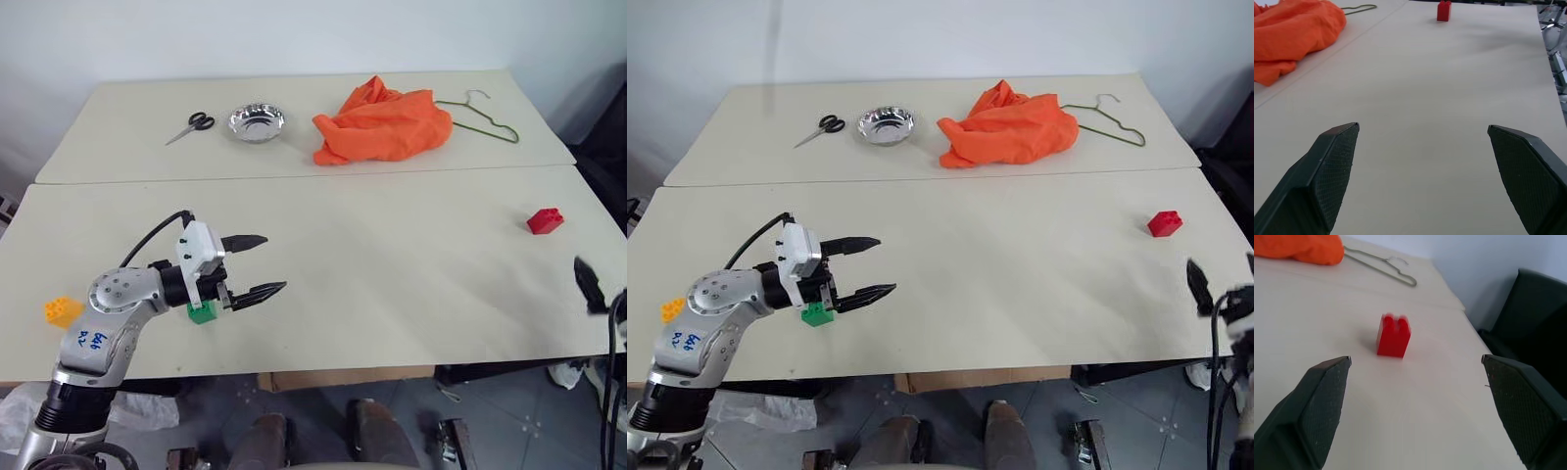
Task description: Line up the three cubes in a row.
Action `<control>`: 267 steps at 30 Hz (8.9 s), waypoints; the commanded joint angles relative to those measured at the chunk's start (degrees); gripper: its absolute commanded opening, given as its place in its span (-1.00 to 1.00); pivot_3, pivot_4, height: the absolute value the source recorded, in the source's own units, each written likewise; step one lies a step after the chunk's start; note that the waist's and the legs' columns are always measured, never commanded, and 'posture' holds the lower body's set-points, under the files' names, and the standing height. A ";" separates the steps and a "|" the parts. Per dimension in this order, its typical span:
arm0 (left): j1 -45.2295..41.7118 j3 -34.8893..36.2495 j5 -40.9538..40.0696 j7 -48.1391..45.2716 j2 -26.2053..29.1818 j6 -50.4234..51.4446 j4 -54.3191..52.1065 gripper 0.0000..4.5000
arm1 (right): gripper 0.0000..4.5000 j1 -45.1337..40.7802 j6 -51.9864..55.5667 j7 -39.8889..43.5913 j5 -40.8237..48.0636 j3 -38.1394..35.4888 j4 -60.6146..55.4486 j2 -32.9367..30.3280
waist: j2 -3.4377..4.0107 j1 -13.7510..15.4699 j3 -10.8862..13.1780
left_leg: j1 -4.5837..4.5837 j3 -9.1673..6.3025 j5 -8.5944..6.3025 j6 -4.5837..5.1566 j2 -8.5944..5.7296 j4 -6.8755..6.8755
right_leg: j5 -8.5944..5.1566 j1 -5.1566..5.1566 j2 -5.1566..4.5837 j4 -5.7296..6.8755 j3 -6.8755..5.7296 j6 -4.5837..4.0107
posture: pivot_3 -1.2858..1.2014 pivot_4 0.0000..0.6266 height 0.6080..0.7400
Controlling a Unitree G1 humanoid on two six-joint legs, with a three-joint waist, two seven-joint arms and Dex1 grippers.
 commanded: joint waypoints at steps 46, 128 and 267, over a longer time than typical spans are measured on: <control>5.60 9.25 1.33 -0.55 3.33 -3.84 -0.35 1.00 | -0.34 -46.38 17.73 46.98 -8.05 39.66 8.98 2.10 | 0.01 -0.94 0.04 | -0.22 0.11 -0.06 -0.12 0.30 -0.11 | 0.05 -0.30 0.26 -0.05 0.49 0.09 | 0.03 -0.52 1.00; 8.41 14.11 -1.70 -14.86 2.76 -12.34 16.20 -0.33 | 1.00 -10.71 -13.99 56.86 14.04 44.18 -9.10 -1.32 | -0.05 1.92 0.06 | -0.88 -0.62 -0.55 0.10 0.19 0.91 | 0.04 -0.21 -0.15 -0.33 -0.77 -0.10 | 0.03 -0.52 1.00; -33.71 -10.40 10.51 -41.87 1.08 -42.65 73.50 -0.34 | 1.00 0.85 -3.48 37.24 7.81 28.12 -26.24 4.07 | -0.01 2.07 0.08 | -1.07 -0.45 -0.47 0.28 -0.05 0.98 | 0.14 -0.42 -0.22 0.05 -2.06 -0.12 | 0.03 -0.52 1.00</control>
